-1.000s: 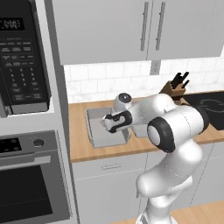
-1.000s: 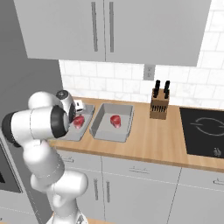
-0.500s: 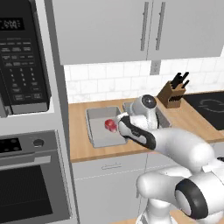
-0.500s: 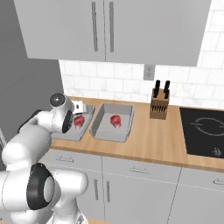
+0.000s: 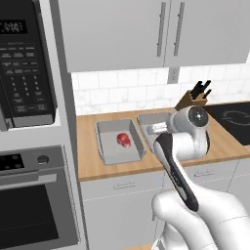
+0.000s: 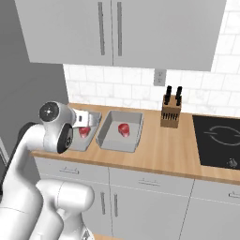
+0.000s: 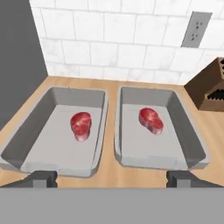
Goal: Place one bell pepper and one steak in each tupperware on the nearby counter, to pack two identical lunches.
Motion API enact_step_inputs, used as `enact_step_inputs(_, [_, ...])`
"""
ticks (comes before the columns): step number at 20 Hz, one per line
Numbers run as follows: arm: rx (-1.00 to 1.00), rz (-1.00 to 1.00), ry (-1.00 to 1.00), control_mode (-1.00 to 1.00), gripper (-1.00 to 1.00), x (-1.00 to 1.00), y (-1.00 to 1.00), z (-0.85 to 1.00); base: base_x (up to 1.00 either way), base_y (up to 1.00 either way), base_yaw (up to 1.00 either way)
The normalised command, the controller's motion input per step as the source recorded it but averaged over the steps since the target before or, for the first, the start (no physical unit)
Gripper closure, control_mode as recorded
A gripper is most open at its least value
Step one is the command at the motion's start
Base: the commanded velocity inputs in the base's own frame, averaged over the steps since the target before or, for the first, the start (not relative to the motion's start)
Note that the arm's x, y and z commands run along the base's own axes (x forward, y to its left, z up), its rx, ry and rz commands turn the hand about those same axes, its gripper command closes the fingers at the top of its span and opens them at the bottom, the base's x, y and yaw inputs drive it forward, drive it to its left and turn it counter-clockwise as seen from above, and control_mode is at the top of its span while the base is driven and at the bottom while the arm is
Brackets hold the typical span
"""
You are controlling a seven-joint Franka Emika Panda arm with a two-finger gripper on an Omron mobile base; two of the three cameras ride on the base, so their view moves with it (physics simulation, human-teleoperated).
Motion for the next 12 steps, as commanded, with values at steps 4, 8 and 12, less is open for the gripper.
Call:
enact_step_inputs(4, [0.03, -0.04, 0.06, -1.00, -1.00, -1.00, -0.20, 0.30, 0.00, 0.00, 0.00])
enact_step_inputs(8, [0.00, 0.02, 0.00, -1.00, -1.00, -1.00, 0.00, 0.00, 0.00, 0.00, 0.00])
enact_step_inputs(12, [-0.01, 0.01, 0.00, -1.00, -1.00, -1.00, 0.00, 0.00, 0.00, 0.00, 0.00])
